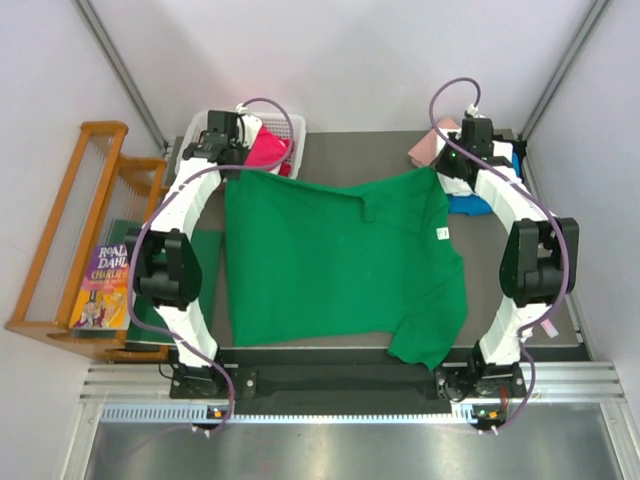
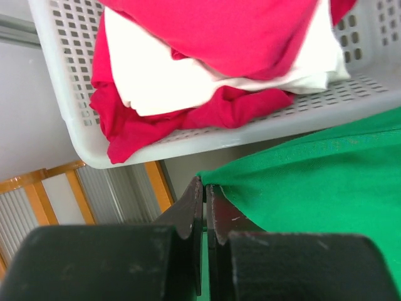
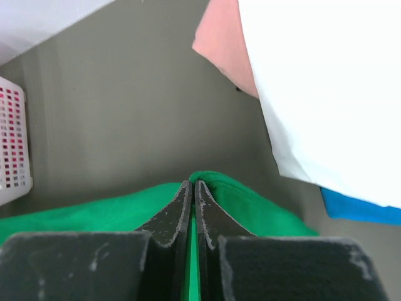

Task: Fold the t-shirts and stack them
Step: Flatten the tshirt out, then fold the tshirt

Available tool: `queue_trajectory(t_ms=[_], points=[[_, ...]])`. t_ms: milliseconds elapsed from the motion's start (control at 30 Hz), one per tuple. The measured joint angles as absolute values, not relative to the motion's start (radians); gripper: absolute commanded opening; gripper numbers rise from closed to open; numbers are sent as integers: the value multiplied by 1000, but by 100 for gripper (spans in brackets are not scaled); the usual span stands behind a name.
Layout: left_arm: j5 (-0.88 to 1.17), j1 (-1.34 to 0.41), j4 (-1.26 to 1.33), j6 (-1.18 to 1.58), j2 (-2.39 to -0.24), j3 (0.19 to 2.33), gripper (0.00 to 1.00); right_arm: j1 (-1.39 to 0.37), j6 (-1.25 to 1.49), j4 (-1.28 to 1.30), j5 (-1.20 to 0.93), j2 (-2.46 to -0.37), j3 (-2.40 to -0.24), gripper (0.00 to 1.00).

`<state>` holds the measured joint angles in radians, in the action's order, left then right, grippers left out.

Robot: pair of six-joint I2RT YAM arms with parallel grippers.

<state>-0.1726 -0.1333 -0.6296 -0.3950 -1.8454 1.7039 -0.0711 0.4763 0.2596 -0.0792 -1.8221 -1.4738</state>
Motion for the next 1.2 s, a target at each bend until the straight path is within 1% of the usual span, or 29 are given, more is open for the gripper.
queue_trajectory(t_ms=[133,333,500,600,733,900,1200], points=[[-162,-118,-629,-395,-1847,1694,0,-71,484,265,-92,-1817,-1454,0],[-122,-115,-646,-396,-1774,1570,0,-71,492,257,-96,-1726,-1316,0],[-69,-115,-703,-407,-1659,1477,0,-71,500,269,-98,-1560,-1183,0],[-44,-115,-737,-414,-1583,1443,0,-71,501,274,-93,-1456,-1129,0],[-12,-115,-775,-420,-1484,1418,0,-71,501,279,-87,-1368,-1090,0],[14,-115,-802,-428,-1409,1384,0,-71,499,292,-78,-1330,-1040,0],[37,-115,-843,-445,-1372,1351,0,-71,497,352,-71,-1307,-1007,0]])
